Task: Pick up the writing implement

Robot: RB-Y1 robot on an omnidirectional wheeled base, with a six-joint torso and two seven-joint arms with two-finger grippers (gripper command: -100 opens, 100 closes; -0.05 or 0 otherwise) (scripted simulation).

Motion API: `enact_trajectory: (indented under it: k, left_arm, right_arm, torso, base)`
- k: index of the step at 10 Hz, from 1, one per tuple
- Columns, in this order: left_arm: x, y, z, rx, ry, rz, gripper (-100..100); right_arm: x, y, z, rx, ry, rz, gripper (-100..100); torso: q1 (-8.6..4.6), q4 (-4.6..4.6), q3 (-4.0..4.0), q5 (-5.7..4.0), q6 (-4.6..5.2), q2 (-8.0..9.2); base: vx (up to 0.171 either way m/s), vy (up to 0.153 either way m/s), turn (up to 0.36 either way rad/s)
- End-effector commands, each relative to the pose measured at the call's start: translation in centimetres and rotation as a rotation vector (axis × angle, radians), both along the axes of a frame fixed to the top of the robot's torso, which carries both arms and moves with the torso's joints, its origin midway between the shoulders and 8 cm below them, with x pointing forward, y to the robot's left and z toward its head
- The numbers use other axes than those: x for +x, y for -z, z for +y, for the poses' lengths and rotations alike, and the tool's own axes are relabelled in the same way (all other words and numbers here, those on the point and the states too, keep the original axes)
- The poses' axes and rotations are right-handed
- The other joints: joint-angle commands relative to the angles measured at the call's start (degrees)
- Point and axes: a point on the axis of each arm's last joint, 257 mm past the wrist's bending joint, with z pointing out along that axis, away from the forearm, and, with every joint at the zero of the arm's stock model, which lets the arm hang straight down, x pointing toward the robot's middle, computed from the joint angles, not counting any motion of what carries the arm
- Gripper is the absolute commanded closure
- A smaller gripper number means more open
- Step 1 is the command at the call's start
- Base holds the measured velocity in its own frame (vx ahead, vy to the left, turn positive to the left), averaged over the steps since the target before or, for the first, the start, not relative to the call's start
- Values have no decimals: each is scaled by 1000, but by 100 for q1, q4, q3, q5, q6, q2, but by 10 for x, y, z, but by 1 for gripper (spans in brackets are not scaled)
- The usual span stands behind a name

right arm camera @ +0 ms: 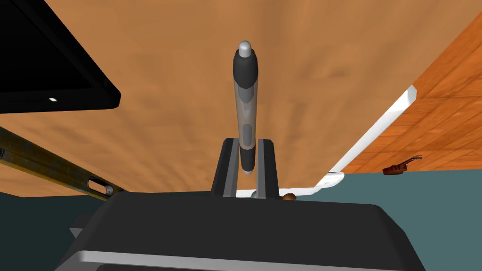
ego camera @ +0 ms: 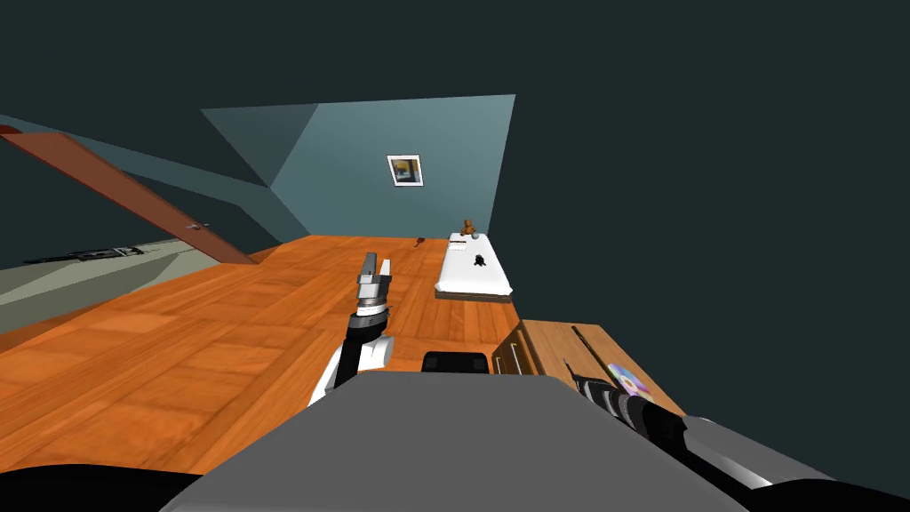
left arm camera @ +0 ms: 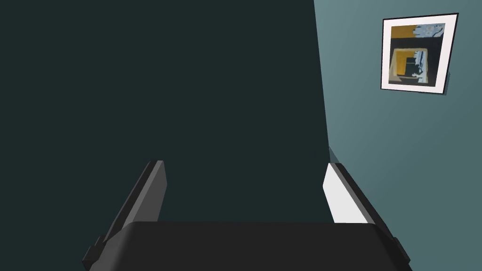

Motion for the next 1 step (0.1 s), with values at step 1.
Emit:
enact_trajectory:
  k: [1]
  left_arm:
    - [0, 0, 0, 0, 0, 0, 0]
  right_arm:
    - [0, 0, 0, 0, 0, 0, 0]
  torso:
    - [0, 0, 0, 0, 0, 0]
  base:
    - [0, 0, 0]
